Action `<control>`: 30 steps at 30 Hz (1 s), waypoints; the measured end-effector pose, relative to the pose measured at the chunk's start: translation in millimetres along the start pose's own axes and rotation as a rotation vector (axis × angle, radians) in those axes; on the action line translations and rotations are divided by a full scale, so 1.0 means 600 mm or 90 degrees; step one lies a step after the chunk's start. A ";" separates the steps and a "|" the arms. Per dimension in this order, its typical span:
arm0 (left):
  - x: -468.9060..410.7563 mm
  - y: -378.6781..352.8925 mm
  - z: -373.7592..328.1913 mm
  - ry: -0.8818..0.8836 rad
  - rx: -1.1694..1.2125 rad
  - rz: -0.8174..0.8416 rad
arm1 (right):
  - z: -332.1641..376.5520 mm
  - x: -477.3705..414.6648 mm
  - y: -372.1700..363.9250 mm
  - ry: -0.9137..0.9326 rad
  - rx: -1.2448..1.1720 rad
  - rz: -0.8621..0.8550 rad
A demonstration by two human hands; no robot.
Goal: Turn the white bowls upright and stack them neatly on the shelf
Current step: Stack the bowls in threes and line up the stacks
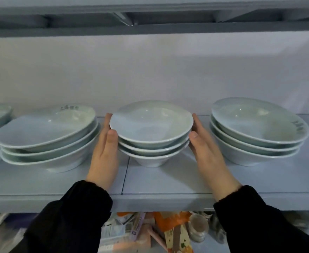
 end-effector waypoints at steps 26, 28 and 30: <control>0.005 -0.026 -0.015 -0.054 -0.008 0.141 | -0.008 -0.002 0.003 0.016 0.010 -0.014; 0.005 -0.026 -0.008 -0.060 -0.016 0.138 | -0.009 -0.003 0.003 0.021 0.021 -0.020; 0.001 -0.025 -0.001 -0.063 -0.026 0.133 | -0.011 -0.005 0.003 0.025 0.032 -0.027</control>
Point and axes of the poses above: each hand's wrist, its own x-axis away from the middle knuckle, its own y-axis out of the back of the hand, z = x × y, the point moved 3 cm from there along -x, towards the middle knuckle, and after that the axes turned 14 degrees about -z, right-handed, at the moved point
